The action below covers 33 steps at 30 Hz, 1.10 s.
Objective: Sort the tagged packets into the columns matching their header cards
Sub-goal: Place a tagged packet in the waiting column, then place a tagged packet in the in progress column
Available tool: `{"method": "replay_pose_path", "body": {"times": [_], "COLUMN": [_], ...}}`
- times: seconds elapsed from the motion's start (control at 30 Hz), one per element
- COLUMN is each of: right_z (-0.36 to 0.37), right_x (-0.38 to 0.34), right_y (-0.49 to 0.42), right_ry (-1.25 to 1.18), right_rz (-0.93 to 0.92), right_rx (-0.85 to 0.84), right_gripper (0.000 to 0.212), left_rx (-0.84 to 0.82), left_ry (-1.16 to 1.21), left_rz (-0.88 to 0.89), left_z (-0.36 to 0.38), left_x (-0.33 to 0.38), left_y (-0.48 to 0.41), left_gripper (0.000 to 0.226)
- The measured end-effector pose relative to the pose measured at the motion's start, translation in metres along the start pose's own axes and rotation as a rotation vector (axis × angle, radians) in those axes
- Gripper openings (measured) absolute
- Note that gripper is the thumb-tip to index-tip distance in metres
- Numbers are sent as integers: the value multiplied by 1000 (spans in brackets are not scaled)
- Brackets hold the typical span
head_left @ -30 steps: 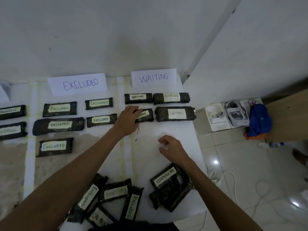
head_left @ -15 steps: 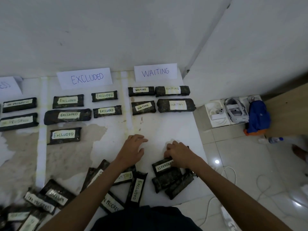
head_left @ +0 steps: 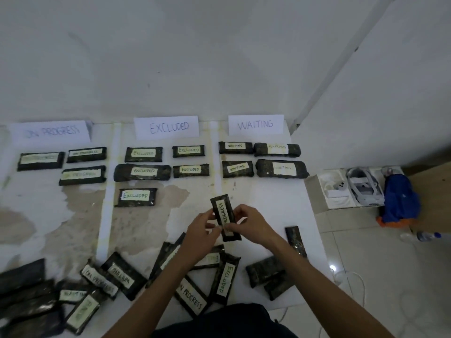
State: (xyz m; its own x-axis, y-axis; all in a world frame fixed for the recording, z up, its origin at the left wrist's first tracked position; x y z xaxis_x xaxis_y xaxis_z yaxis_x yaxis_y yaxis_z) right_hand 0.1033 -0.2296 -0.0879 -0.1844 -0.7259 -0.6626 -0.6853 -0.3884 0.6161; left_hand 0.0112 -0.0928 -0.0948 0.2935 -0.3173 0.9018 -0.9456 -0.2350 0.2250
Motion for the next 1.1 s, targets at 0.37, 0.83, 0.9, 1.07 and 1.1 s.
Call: {"method": "replay_pose_path", "body": {"times": [0.37,0.83,0.9,1.07,1.1], "right_z": [132,251,264,296,302], "right_x": [-93,-196,-201,-214,-216], "right_y": [2,-33,-40,-59,-63], "right_ry": [-16,272,322,432,459], "right_rz": [-59,-119,-129,-172,-177], "right_rx": [-214,-196,-181,-138,-124], "right_gripper": [33,25,26,25,26], "left_rx": [166,55,9,-73,-77], "left_ry": [18,-505,-638,-855,-876], "left_rz": [-110,36,59,82,80], "left_z": [-135,-317,-341,-389,-396], "left_x": [-49,-134,-146,-174,-179], "left_y": [50,61,56,40,36], "left_gripper": [50,62,64,66,66]}}
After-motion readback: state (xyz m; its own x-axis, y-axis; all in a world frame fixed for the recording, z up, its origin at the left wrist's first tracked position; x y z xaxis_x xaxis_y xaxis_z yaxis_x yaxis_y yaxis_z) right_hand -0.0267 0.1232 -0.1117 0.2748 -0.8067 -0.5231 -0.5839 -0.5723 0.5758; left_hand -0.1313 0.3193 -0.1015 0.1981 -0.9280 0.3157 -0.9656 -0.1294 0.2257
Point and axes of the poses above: each hand's wrist, its own y-axis away from the middle knuckle, its own z-axis out of the palm, x = y × z, the point moved 2 cm from there along -y, towards the middle knuckle, and after that the axes turned 10 degrees about z, right-handed, at the moved point
